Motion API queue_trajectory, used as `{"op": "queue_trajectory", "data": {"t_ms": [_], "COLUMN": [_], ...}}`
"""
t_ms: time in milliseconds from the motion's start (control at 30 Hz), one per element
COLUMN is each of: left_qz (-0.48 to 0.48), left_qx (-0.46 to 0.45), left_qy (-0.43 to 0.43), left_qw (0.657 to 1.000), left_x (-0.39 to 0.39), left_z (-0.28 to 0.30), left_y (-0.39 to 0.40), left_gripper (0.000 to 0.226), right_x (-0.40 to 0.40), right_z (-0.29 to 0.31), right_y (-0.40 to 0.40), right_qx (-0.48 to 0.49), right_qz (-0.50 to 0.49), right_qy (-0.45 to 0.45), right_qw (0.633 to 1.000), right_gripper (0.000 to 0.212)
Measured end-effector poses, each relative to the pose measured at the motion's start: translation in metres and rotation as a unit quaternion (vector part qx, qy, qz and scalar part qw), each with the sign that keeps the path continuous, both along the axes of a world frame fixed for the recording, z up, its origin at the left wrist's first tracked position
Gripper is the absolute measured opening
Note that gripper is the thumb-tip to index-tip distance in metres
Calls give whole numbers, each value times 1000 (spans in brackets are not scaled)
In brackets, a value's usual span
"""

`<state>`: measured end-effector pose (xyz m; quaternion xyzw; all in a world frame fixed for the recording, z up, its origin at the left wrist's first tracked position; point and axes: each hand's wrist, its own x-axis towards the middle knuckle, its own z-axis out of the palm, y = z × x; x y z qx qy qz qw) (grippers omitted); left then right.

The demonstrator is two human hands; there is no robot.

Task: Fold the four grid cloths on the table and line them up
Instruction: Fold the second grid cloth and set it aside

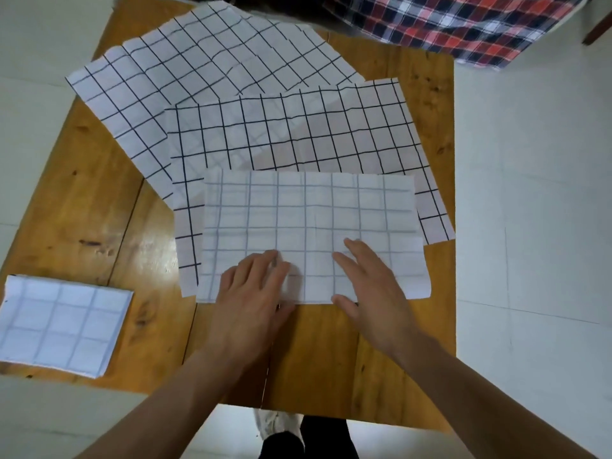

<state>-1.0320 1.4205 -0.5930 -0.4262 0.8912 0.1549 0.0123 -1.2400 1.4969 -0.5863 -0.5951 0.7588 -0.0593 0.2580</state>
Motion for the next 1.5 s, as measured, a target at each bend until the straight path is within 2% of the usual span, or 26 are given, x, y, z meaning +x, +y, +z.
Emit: {"op": "queue_trajectory", "data": {"t_ms": [100,200,333,500,633,800,967,1133,1233,1367,1433,1500], "left_qz": [15,19,17,-6,13,27,20,30,36,41,43,43], "left_qx": [21,9,-21,-35,-40,-20,-27,-24,-25,-24,-20,-21], "left_qy": [-2,16,48,-27,-65,-68,-79,-82,-76,-71,-68,-74], "left_qw": [1000,1000,998,999,997,997,996,996,996,996,997,996], "left_x": [5,2,-21,-39,-32,-9,7,8,12,14,12,10], "left_z": [-4,-3,-1,-16,-21,-28,-24,-22,-21,-21,-20,-20], "left_y": [7,8,8,13,16,16,17,19,19,19,20,21], "left_gripper": [57,57,46,54,59,55,54,52,51,51,52,53], "right_x": [-1,-2,7,15,1,-26,-57,-65,-66,-56,-40,-18], "right_z": [-5,-6,-5,-19,-32,-34,-36,-33,-33,-27,-20,-12], "right_y": [10,11,1,-1,11,31,57,69,72,70,63,50], "right_qx": [-3,-23,-39,-13,-15,-11,-18,-46,-54,-63,-94,-113], "right_qz": [-19,-25,-4,64,69,39,-40,-87,-108,-167,-190,-164], "right_qy": [-4,-12,-9,43,66,70,129,118,131,138,99,58], "right_qw": [1000,999,999,997,995,997,991,988,984,974,972,978], "right_gripper": [66,67,65,68,69,67,59,54,64,91,92,84]}}
